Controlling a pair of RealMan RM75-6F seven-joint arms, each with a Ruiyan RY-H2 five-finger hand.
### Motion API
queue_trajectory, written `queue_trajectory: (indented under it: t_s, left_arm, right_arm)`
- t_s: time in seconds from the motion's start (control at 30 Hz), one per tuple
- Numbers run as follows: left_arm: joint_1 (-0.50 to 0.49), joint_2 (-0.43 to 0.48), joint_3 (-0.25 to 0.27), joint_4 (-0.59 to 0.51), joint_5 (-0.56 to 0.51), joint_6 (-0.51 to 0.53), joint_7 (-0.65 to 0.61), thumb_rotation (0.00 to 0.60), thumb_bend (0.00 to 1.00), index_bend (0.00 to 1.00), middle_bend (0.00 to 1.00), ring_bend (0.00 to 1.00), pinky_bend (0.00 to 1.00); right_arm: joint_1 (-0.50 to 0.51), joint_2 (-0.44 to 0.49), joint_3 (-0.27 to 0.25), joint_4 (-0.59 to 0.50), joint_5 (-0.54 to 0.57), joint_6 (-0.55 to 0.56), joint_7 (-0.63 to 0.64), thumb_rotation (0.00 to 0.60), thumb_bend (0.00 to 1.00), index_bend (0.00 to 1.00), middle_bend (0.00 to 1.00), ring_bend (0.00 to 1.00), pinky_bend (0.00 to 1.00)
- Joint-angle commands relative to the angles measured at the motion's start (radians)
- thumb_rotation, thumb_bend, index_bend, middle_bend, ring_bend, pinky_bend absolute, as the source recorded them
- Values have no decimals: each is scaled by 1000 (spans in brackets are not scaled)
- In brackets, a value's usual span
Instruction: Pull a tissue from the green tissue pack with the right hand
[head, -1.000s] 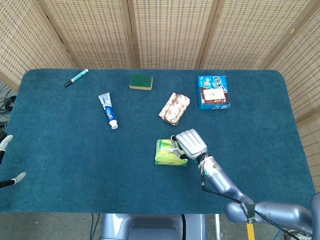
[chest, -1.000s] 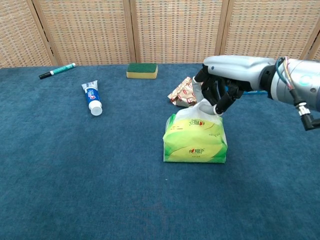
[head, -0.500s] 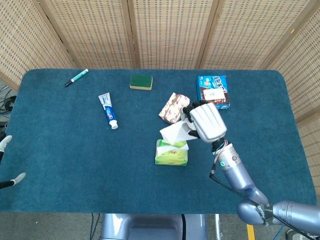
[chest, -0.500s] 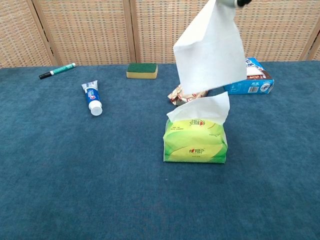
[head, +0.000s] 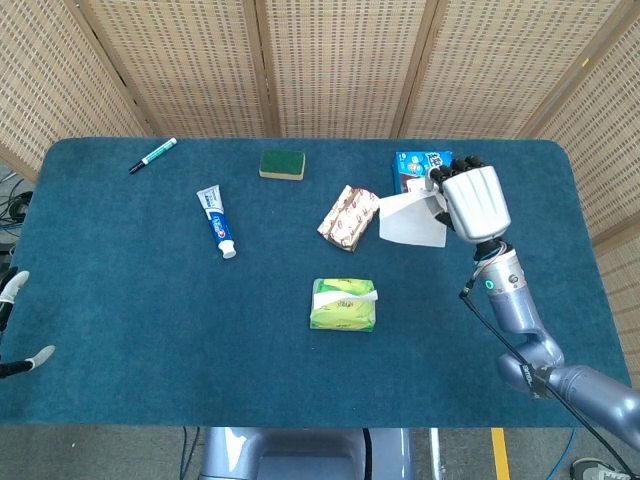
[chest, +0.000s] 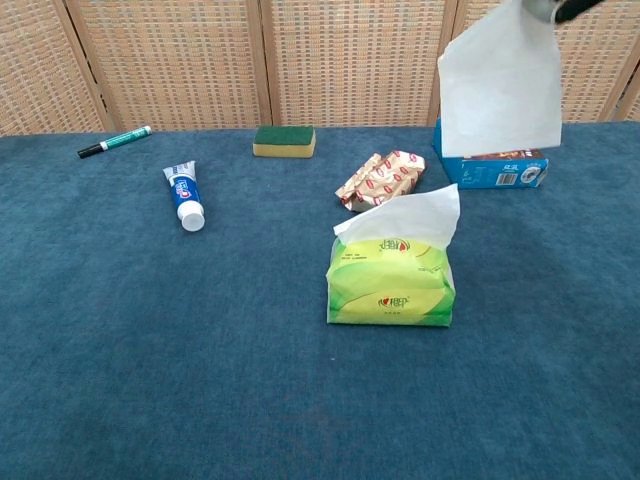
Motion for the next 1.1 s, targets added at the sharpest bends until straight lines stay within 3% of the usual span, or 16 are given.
queue_trajectory:
  t_s: [0.03,0.17,0.3,0.37,0.4,0.43,0.47,0.5,0.53,0.6,0.7,0.9,1.1]
  left_arm:
    - [-1,-2,0,0,-2,-3,4,600,36,0,0,0,0]
    - [-6,-6,2,-2,-4,-13,20,600,37,0,0,0,0]
    - [-6,-10,2,-4,-3,-12,30,600,37,0,0,0,0]
    - [-5,-11,3,-5,-4,-10,33,600,37,0,0,0,0]
    - [-5,-11,3,-5,-3,-11,35,600,37,0,0,0,0]
    - [-5,-12,3,-5,-3,-11,36,600,36,0,0,0,0]
    - [-5,-13,4,-5,-3,-10,38,600,37,0,0,0,0]
    - [-5,-13,4,-6,-3,-10,39,600,37,0,0,0,0]
    - [-5,-13,4,-6,-3,-10,40,600,38,0,0,0,0]
    - [-4,-13,4,-6,-2,-8,40,600,37,0,0,0,0]
    - [-3,-12,5,-8,1,-5,38,600,37,0,0,0,0]
    - [1,-8,7,-11,9,5,32,600,38,0,0,0,0]
    - [10,-7,11,-11,26,26,30,600,37,0,0,0,0]
  right_arm:
    - [-28,-108,-114,175,-90,4,98,600,550,653,683,569,511]
    - [-52,-178,-192,320,-164,33,145,600,548,653,683,569,511]
    - [-68,-218,-222,391,-197,61,191,600,548,653,676,569,512]
    - [-77,-227,-237,407,-211,73,212,600,482,621,604,530,512]
    - [-80,-228,-245,410,-219,76,220,600,344,499,476,438,489]
    - [-85,-225,-256,408,-225,71,222,600,182,307,288,282,419]
    - [-93,-210,-272,393,-227,46,209,600,89,180,174,178,354]
    - [-99,-193,-280,367,-216,11,180,600,10,43,47,58,248]
    - [-105,-168,-285,324,-198,-33,141,600,0,0,0,2,178]
    - [-118,-107,-274,198,-155,-80,70,600,0,0,0,0,145]
    - [-145,-27,-256,46,-127,-59,25,600,0,0,0,0,128]
    - [-231,131,-247,-193,-115,59,-3,600,0,0,0,0,85]
    - [-375,276,-273,-460,-81,196,-73,600,0,0,0,0,23]
